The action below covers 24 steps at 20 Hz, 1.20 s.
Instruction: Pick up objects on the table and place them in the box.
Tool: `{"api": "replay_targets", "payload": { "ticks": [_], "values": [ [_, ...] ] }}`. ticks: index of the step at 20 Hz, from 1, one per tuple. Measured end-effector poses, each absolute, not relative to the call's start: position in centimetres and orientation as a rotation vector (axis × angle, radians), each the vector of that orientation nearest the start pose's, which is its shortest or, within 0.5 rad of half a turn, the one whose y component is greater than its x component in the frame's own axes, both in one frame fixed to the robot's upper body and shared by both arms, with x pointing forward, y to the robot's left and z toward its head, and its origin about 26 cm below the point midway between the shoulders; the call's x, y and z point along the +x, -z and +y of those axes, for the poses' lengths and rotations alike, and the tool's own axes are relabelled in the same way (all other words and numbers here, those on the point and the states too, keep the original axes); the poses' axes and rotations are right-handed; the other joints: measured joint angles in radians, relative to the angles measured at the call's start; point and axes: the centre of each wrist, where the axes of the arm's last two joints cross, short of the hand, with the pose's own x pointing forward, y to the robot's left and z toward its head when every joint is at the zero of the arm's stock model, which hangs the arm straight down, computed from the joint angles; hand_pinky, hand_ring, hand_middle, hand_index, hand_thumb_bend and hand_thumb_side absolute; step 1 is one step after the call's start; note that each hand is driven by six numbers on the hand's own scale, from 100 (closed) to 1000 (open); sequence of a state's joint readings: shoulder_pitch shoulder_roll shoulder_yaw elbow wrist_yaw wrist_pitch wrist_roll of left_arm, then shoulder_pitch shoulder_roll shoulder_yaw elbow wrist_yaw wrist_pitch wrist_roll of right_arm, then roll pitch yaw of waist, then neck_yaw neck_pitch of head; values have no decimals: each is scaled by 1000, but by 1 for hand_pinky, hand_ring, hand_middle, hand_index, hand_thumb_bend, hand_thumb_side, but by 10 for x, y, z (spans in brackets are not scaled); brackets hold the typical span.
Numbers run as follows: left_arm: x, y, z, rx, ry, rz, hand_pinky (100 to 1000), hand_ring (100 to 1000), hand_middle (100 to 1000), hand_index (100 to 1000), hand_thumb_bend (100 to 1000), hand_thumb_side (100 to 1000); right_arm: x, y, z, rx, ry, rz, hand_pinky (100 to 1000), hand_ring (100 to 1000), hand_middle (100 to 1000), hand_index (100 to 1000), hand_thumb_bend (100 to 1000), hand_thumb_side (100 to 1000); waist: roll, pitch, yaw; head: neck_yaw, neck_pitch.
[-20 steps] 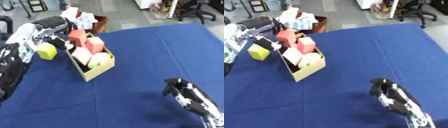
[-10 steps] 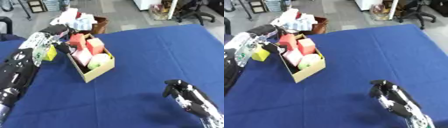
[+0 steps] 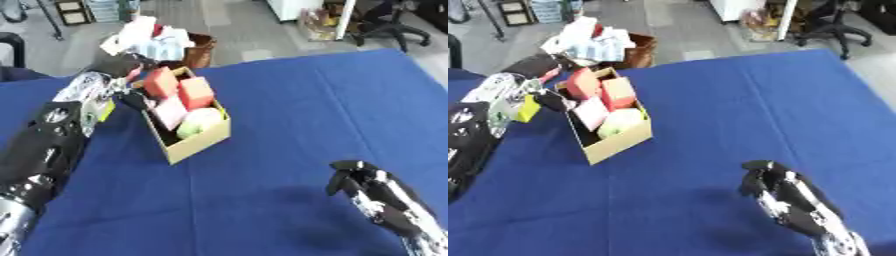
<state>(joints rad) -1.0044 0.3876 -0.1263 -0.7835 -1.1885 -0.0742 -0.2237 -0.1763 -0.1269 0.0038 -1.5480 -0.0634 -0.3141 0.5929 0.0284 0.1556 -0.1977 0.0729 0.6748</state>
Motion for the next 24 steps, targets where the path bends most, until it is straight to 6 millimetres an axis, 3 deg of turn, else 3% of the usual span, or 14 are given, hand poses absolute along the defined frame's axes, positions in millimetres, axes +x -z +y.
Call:
{"api": "replay_targets", "payload": {
  "ticks": [4,7,10,12,18,20,24],
  "values": [
    [493,-187,279,1198,1412,-1245,855,793,862,930,422,826,321,-34,-253,381,-697,-1929,568,577,538,781,100,429,0,0,3,-3,0],
    [491,-190,292,1207,1380,-1235,854,793,862,929,405,835,321,-34,-253,381,-697,-1929,568,577,538,781,100,429,0,0,7,-4,0],
    [489,-196,303,1214,1346,-1224,846,782,828,919,356,772,321,-34,-254,381,-696,-1929,568,577,537,781,100,428,0,0,9,-5,0],
    [487,-196,311,1208,1326,-1209,841,777,816,910,309,622,321,-34,-254,379,-695,-1929,568,577,537,781,100,429,0,0,10,-6,0],
    [484,-194,335,1142,1312,-1105,847,785,839,932,410,475,321,-34,-254,377,-693,-1930,568,577,537,781,100,429,0,0,14,-12,0],
    [483,-192,343,1136,1295,-1056,847,786,847,939,413,502,321,-34,-254,377,-693,-1931,568,577,537,781,100,429,0,0,14,-13,0],
    [482,-181,358,1160,1223,-975,849,792,858,951,410,657,321,-34,-254,376,-692,-1931,568,577,537,781,100,430,0,0,16,-13,0]
  ]
}}
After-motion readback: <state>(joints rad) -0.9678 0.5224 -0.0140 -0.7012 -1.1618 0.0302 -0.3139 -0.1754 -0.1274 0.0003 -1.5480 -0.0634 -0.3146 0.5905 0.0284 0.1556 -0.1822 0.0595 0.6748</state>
